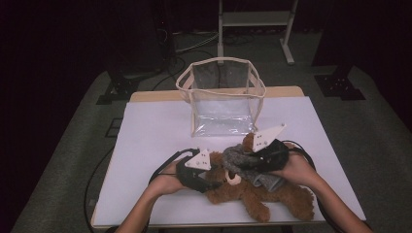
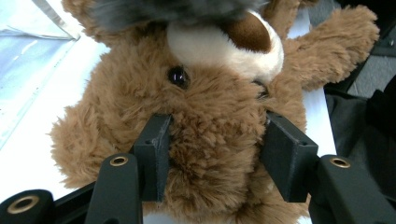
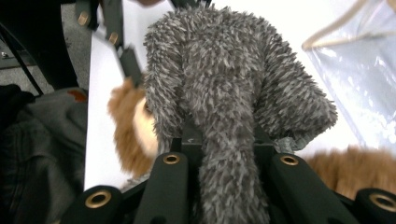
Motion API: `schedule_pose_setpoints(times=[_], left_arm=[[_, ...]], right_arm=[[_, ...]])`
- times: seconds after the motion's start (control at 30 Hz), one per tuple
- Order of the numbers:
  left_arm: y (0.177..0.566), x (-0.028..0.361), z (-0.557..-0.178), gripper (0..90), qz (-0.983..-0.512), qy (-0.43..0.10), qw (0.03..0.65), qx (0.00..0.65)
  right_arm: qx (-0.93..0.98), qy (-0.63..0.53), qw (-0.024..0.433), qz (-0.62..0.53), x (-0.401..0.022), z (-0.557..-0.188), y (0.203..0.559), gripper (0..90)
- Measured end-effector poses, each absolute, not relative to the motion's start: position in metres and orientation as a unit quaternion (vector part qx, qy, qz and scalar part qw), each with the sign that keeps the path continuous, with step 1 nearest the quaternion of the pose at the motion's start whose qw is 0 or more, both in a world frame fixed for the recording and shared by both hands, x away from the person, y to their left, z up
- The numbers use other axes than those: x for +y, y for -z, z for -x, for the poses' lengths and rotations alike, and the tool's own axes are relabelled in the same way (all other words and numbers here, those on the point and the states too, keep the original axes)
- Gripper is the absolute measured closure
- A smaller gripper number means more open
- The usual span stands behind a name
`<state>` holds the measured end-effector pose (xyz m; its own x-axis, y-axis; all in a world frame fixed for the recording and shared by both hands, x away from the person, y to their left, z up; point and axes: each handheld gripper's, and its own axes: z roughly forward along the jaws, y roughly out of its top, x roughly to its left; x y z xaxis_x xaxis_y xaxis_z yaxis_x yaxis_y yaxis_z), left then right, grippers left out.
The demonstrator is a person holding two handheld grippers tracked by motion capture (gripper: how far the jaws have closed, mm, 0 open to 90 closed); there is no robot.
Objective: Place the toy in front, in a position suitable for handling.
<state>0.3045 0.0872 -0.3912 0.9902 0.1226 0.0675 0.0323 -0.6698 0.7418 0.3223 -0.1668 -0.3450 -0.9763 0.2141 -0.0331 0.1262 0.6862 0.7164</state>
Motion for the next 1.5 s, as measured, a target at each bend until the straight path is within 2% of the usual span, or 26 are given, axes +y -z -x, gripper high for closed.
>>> schedule_pose_setpoints(times=[0.2, 0.57, 0.87, 1.23, 1.5], left_arm=[[0.391, 0.091, -0.303, 46.0, -0.912, -0.058, 0.403, 0.038], [0.381, 0.092, -0.306, 44.5, -0.901, -0.075, 0.425, 0.038], [0.385, 0.087, -0.308, 45.6, -0.901, -0.056, 0.43, 0.036], [0.387, 0.085, -0.297, 45.2, -0.91, -0.057, 0.41, 0.012], [0.387, 0.083, -0.295, 44.5, -0.911, -0.053, 0.409, 0.003]], right_arm=[[0.917, -0.386, 0.048, -0.09, -0.152, -0.335, 0.346, 74.3], [0.904, -0.404, 0.023, -0.135, -0.191, -0.331, 0.361, 74.3], [0.906, -0.403, 0.021, -0.123, -0.185, -0.332, 0.358, 74.3], [0.914, -0.395, 0.011, -0.09, -0.139, -0.347, 0.353, 74.2], [0.913, -0.392, 0.008, -0.113, -0.159, -0.344, 0.359, 74.2]])
